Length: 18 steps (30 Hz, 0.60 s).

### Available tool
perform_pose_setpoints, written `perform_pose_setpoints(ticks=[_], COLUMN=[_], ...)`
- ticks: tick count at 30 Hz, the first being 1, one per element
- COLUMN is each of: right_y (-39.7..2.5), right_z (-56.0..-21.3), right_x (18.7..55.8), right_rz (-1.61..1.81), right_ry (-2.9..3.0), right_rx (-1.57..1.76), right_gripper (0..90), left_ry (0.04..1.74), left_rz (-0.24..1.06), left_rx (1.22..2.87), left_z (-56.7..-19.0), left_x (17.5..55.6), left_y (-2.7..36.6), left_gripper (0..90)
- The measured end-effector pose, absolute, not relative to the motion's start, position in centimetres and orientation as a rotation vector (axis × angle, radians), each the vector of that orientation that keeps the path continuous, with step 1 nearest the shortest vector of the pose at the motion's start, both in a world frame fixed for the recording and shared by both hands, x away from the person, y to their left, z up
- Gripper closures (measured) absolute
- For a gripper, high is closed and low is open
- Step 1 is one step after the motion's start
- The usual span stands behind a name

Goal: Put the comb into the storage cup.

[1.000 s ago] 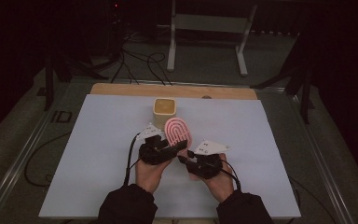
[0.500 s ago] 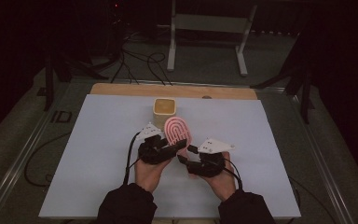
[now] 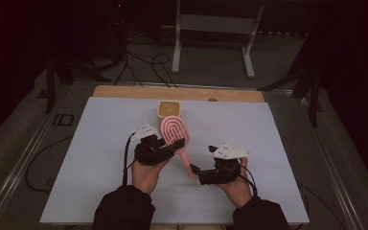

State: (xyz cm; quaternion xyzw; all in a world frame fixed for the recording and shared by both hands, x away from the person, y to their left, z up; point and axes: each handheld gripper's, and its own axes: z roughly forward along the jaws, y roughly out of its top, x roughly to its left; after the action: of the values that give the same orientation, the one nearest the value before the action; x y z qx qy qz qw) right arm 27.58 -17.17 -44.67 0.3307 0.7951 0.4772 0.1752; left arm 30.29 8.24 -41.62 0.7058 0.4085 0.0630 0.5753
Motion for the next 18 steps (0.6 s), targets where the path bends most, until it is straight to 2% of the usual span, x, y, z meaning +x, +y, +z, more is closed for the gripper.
perform_pose_setpoints(ticks=[18], right_y=[-22.4], right_z=[-45.6], right_x=[26.7], right_rz=[1.356], right_ry=[2.205], right_rx=[0.959], right_gripper=[9.2], left_ry=[0.968], left_rz=[0.184], left_rx=[1.641], left_z=[-40.6], left_x=[30.5], left_y=[9.6], left_gripper=[64.7])
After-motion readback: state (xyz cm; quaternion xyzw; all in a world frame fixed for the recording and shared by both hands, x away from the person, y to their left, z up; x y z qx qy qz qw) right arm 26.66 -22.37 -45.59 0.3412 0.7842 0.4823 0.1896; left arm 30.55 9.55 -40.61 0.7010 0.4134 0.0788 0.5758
